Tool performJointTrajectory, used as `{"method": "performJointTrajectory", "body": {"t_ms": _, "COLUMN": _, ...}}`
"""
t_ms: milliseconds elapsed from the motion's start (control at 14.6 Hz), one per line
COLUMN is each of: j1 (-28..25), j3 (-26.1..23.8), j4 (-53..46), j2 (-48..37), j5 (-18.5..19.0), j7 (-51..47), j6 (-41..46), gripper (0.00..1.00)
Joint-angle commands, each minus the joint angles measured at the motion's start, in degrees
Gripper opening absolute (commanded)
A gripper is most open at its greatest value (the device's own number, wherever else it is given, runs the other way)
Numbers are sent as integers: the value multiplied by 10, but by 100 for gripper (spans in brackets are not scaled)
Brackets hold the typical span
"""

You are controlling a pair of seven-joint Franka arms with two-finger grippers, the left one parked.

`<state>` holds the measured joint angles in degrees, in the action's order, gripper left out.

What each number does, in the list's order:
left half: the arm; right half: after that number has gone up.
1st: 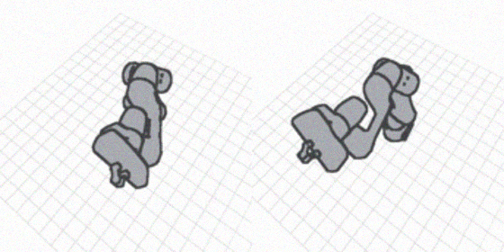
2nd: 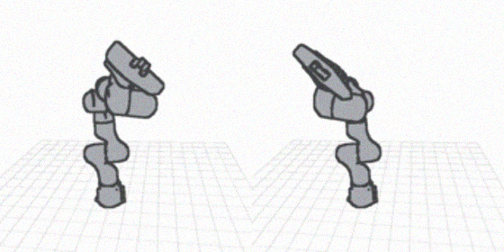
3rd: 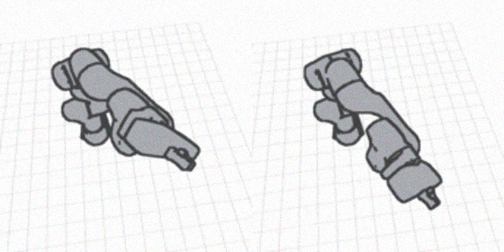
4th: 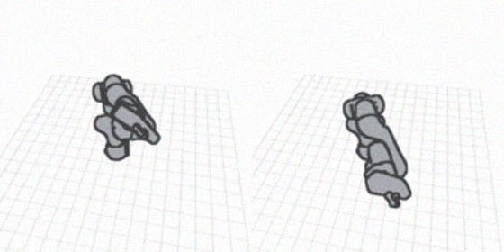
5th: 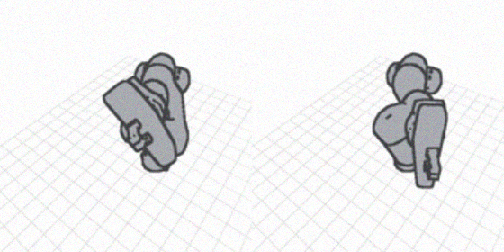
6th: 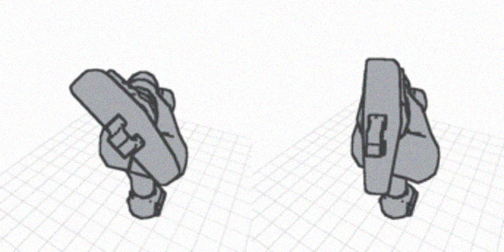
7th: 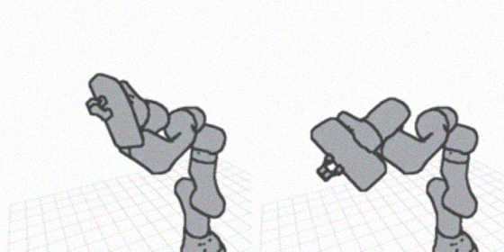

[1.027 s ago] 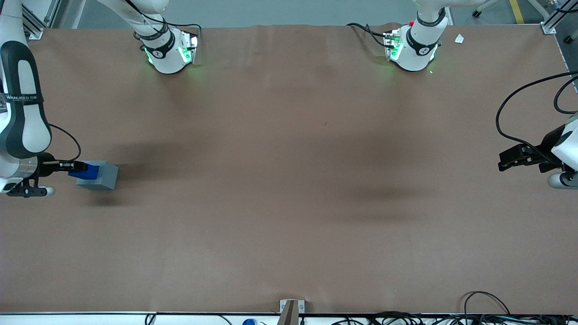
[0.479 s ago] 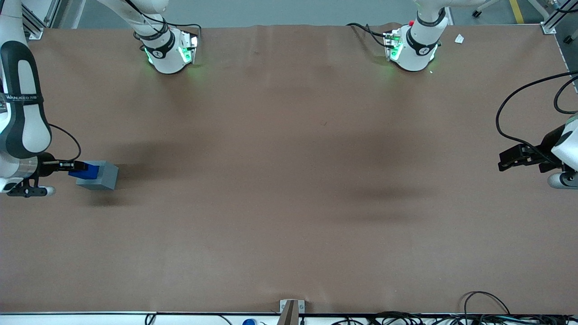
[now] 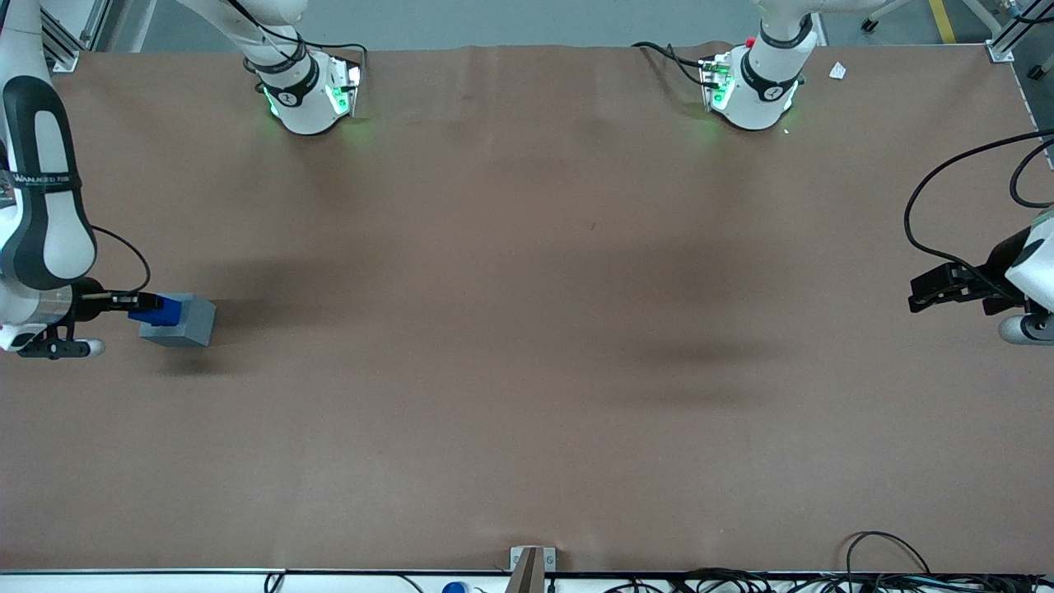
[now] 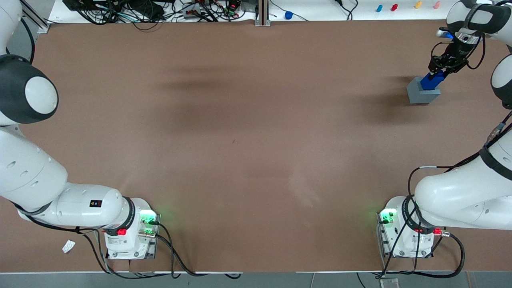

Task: Insert blue part into gray base with right arm
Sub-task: 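Lower the blue block into the gray base's socket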

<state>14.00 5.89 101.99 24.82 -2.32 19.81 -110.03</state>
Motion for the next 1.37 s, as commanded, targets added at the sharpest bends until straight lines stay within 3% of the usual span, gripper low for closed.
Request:
{"method": "performJointTrajectory", "body": {"t_ms": 0, "j1": 9, "j3": -8, "j4": 12, "j2": -1, "j5": -9, "j7": 8, "j6": -4, "gripper": 11}}
{"method": "performJointTrajectory", "body": {"t_ms": 1301, "j1": 16, "j3": -7, "j4": 8, "j2": -1, "j5": -8, "j7": 9, "j6": -12, "gripper": 11}}
